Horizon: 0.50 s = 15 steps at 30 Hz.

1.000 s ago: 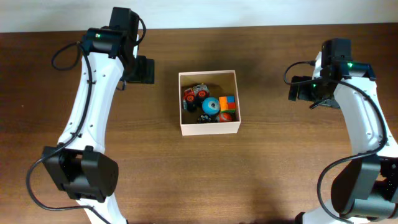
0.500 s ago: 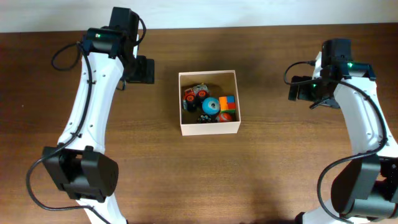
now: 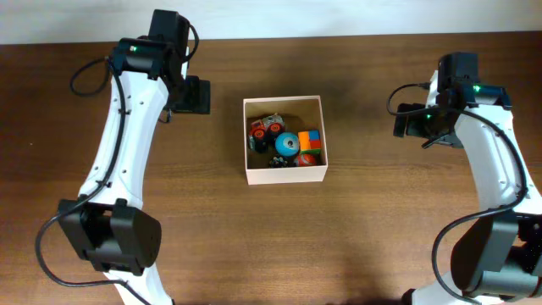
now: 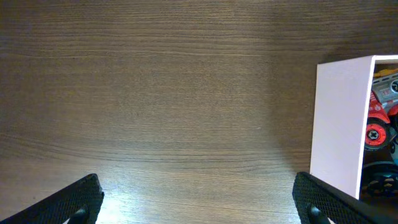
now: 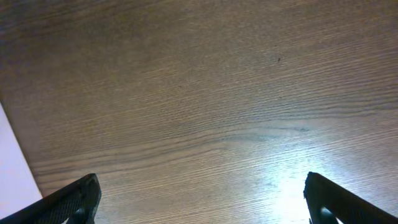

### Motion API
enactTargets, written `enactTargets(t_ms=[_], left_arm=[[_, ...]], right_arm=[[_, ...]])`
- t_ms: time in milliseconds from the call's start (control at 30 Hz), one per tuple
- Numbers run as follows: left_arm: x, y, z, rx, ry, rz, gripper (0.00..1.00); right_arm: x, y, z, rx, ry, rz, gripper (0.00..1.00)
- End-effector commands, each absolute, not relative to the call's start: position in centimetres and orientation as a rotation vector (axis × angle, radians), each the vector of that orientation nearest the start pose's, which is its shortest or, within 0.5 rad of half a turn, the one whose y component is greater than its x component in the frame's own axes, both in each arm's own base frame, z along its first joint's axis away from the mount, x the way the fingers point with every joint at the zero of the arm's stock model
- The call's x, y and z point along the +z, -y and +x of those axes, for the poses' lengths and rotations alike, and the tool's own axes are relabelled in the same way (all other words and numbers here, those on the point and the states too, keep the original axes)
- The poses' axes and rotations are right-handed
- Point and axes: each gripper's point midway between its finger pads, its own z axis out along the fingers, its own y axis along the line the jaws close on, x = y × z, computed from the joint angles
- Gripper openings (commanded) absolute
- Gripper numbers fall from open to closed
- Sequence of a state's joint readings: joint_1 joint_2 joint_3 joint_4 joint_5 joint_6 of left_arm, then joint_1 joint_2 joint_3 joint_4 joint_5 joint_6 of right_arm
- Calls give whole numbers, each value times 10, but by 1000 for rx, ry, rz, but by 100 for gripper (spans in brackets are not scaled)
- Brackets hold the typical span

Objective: Pack container

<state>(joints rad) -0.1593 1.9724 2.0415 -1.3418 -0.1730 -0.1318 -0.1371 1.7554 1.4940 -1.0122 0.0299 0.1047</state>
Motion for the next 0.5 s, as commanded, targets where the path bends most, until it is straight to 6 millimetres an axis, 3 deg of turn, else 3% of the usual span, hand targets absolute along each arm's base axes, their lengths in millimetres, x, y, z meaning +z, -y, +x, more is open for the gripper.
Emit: enactTargets(t_ms=[0,267,333,467], left_arm=[[213,37,435,179,-2781,-25,99],[213,37,435,179,-2781,-25,99],[213,37,435,179,-2780,-25,99],[213,37,435,179,-2780,-25,99]], right_arm=[[132,65,388,-87,-2821,367,99],[137,66,387,-93,-2806,365,99],[145,66,392,-91,-2768,362,99],[184,54,414,-73,-2584,299,99]])
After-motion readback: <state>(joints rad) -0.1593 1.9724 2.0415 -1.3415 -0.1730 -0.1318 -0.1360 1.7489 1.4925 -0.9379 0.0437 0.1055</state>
